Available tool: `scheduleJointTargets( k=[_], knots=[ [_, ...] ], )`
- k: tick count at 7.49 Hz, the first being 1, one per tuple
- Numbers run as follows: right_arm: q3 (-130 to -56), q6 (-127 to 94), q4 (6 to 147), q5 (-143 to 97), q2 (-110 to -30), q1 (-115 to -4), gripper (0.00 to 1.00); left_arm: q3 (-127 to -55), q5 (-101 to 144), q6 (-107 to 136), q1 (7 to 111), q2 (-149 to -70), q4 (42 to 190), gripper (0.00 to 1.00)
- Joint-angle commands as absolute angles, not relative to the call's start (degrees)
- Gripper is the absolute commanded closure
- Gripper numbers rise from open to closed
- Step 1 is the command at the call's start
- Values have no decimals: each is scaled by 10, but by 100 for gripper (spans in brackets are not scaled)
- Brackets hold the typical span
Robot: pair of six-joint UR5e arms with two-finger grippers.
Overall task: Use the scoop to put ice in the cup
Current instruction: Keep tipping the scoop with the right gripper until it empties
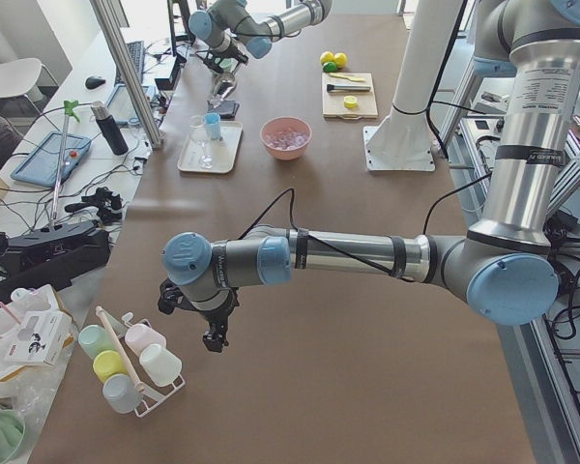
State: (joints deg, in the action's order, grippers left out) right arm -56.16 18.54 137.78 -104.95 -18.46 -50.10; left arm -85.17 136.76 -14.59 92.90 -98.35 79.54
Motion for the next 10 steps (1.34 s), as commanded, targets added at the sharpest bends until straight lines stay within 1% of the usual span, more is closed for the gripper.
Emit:
scheduleJointTargets(
  k=[1,6,7,10],
  knots=[
    [-548,191,1378,-1040,-176,-501,100,-852,1368,-145,929,-983,795,1],
    [-560,191,1377,-1039,-177,-493,100,-852,1368,-145,929,-983,795,1],
    [-592,191,1378,-1040,-194,-493,100,-852,1368,-145,929,-983,795,1],
    [-759,181,1392,-1070,-293,-512,100,-852,1368,-145,929,-983,795,1]
  ],
)
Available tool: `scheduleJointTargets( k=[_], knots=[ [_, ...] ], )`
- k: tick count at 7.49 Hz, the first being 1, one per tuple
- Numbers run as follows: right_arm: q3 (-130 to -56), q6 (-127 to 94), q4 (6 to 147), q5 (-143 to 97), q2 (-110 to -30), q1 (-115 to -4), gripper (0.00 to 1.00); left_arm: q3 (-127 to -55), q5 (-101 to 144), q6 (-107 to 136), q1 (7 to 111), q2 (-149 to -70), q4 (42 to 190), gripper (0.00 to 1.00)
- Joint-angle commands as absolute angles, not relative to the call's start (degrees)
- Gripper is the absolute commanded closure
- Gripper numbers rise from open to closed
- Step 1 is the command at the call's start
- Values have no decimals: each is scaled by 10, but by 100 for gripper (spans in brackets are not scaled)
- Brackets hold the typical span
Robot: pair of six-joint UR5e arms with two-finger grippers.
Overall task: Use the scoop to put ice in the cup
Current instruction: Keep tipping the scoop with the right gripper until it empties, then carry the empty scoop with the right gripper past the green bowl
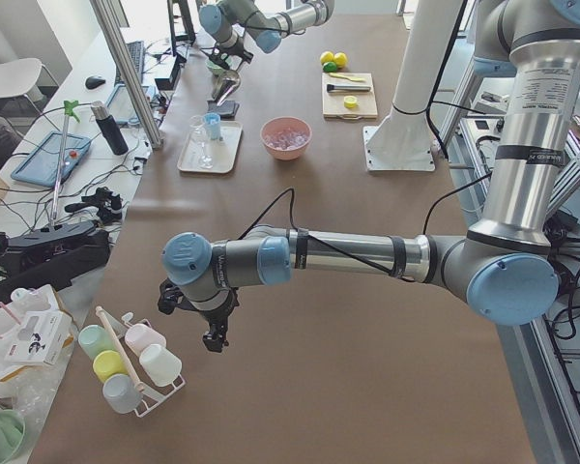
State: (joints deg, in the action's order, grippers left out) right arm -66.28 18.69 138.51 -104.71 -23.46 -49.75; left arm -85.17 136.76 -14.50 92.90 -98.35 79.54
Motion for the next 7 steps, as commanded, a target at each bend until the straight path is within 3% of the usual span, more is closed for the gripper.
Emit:
scheduleJointTargets(
  k=[1,4,7],
  knots=[
    [-822,178,1395,-1093,-338,-528,100,-852,1368,-145,929,-983,795,1],
    [-999,79,1394,-1139,-491,-561,100,-852,1368,-145,929,-983,795,1],
    [-1073,1,1380,-1202,-598,-611,100,-852,1368,-145,929,-983,795,1]
  ],
)
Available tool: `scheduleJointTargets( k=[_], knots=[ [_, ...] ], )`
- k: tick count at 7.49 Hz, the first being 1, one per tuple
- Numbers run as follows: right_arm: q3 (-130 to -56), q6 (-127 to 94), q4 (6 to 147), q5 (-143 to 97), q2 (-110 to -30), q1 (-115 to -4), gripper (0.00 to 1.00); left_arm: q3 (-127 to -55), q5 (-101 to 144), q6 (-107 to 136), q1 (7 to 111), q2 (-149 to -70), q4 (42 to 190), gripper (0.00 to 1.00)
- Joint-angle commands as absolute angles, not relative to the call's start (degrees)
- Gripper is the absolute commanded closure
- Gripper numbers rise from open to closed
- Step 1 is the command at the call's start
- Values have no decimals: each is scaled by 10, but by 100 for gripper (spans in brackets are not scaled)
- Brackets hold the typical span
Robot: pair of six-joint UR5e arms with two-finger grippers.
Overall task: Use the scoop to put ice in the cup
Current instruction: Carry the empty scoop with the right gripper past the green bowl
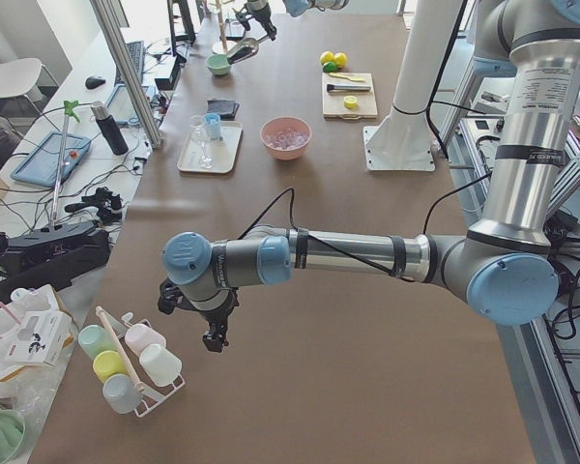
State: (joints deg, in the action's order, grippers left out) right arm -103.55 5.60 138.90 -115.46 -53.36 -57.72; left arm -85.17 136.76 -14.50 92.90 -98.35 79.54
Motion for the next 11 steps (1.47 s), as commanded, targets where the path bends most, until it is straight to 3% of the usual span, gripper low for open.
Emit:
scheduleJointTargets(
  k=[1,3,6,8,11],
  knots=[
    [-1078,-42,1347,-1236,-632,-633,100,-852,1368,-145,927,-983,795,1],
    [-1145,-150,1247,-1247,-747,-637,100,-852,1368,-145,927,-983,795,1],
    [-1153,-213,1132,-1253,-856,-639,100,-852,1368,-145,927,-983,796,1],
    [-1109,-214,1025,-1291,-922,-657,100,-852,1368,-145,927,-983,796,1],
    [-1027,-211,916,-1291,-943,-659,100,-852,1368,-145,927,-983,796,1]
  ],
)
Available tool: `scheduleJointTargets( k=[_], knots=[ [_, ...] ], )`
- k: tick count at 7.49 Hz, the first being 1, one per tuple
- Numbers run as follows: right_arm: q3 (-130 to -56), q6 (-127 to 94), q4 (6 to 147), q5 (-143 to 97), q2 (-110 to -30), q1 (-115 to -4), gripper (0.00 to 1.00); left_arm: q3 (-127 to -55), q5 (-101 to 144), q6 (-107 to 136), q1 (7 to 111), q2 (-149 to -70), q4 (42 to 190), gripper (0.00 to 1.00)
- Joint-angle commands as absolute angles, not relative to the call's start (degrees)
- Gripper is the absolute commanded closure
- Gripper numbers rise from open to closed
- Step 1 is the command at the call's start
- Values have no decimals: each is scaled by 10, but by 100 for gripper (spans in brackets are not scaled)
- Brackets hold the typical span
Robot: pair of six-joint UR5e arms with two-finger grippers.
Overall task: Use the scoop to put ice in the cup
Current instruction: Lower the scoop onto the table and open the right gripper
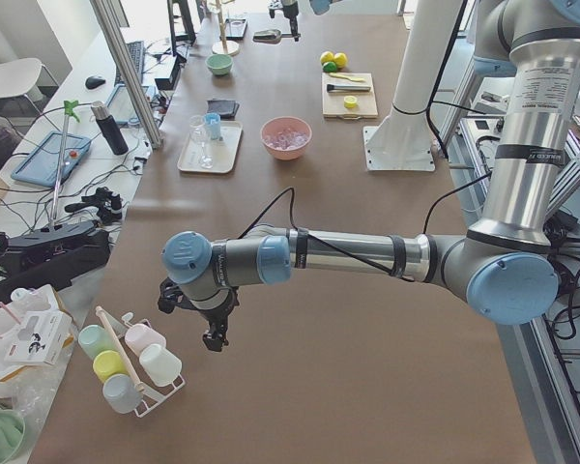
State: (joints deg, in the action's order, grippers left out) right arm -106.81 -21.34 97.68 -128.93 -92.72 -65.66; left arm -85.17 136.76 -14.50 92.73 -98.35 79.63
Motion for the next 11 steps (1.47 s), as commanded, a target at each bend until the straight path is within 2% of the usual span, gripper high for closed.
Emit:
scheduleJointTargets(
  k=[1,6,11],
  knots=[
    [-1001,-211,883,-1291,-944,-659,100,-852,1368,-145,927,-983,796,1],
    [-929,-213,796,-1291,-955,-660,100,-852,1368,-145,927,-983,796,1],
    [-921,-211,795,-1292,-958,-660,100,-852,1368,-145,927,-983,796,1]
  ],
)
